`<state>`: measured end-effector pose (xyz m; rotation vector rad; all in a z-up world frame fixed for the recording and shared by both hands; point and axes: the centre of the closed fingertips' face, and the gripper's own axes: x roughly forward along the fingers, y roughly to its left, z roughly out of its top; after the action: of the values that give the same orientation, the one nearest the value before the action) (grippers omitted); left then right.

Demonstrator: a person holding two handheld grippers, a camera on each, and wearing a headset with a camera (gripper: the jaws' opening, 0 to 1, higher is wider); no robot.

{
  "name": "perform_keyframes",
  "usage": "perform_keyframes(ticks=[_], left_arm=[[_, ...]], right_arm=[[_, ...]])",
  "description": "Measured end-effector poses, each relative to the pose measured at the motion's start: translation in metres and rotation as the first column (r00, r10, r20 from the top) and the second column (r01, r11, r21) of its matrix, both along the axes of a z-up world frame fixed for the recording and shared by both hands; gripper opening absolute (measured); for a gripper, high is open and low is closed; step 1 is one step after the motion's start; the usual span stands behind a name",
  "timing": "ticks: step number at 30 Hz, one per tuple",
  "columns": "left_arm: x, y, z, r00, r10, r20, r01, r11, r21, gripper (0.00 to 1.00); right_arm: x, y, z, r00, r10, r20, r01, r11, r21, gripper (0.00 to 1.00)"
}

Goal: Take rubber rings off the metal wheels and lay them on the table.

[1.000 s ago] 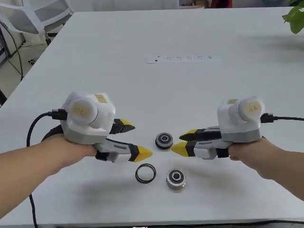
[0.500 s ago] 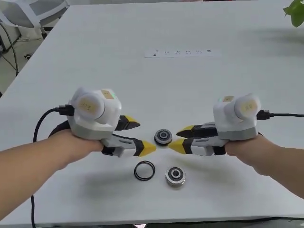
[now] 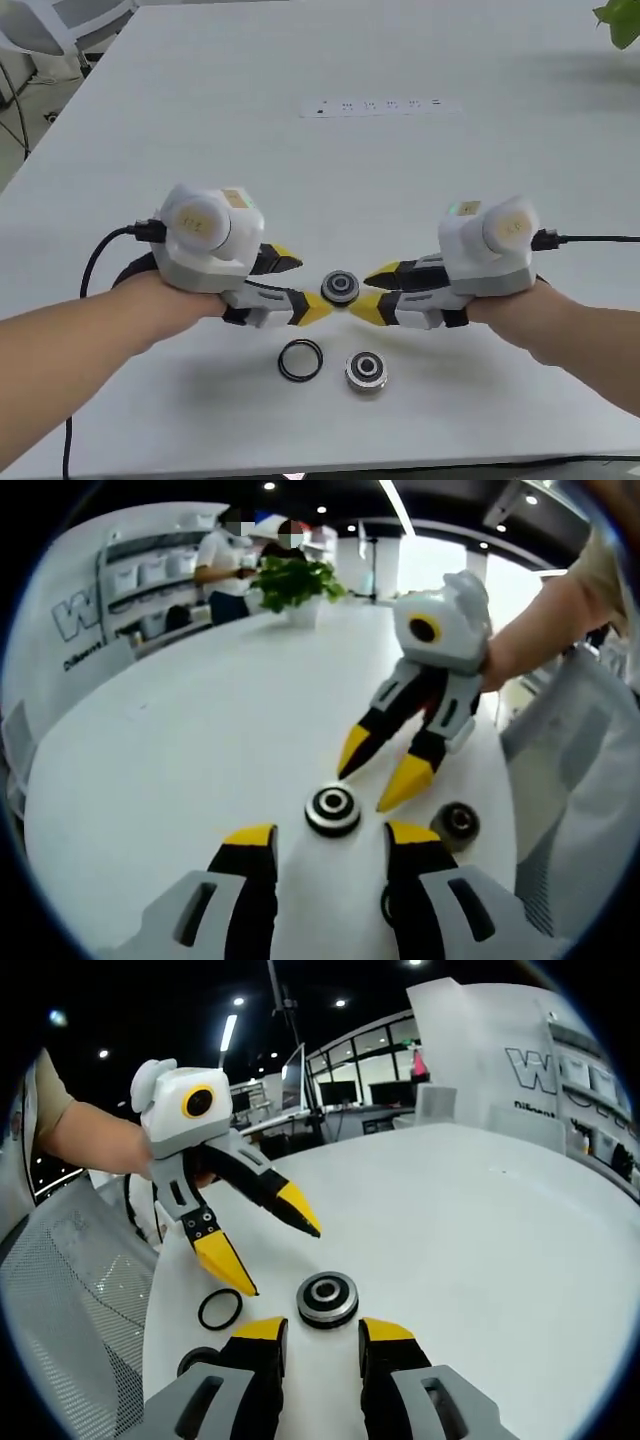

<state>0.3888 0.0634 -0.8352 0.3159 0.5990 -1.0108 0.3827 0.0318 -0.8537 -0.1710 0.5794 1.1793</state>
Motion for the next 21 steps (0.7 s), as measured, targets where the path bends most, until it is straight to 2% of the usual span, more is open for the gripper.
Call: perform_keyframes(ticks=[8,11,21], left_arm=[[0.002,-0.007,-0.002,1.0,-0.014,0.004,0.014,1.0,0.006,0.4],[0.003,-0.009,-0.002,1.0,-0.026,0.018,0.026,1.0,0.013,0.37],[0.003,-0.02,-0.002,0.999,-0.041,0.005,0.041,0.999,0.01,0.3]], right_arm=[[0.003,-0.002,-0.002,1.0,0.012,0.012,-0.012,1.0,-0.007,0.26],[0.004,-0.002,-0.002,1.0,0.013,0.014,-0.013,1.0,-0.007,0.27],[0.003,-0.001,-0.002,0.999,0.024,0.022,-0.024,1.0,-0.007,0.27]])
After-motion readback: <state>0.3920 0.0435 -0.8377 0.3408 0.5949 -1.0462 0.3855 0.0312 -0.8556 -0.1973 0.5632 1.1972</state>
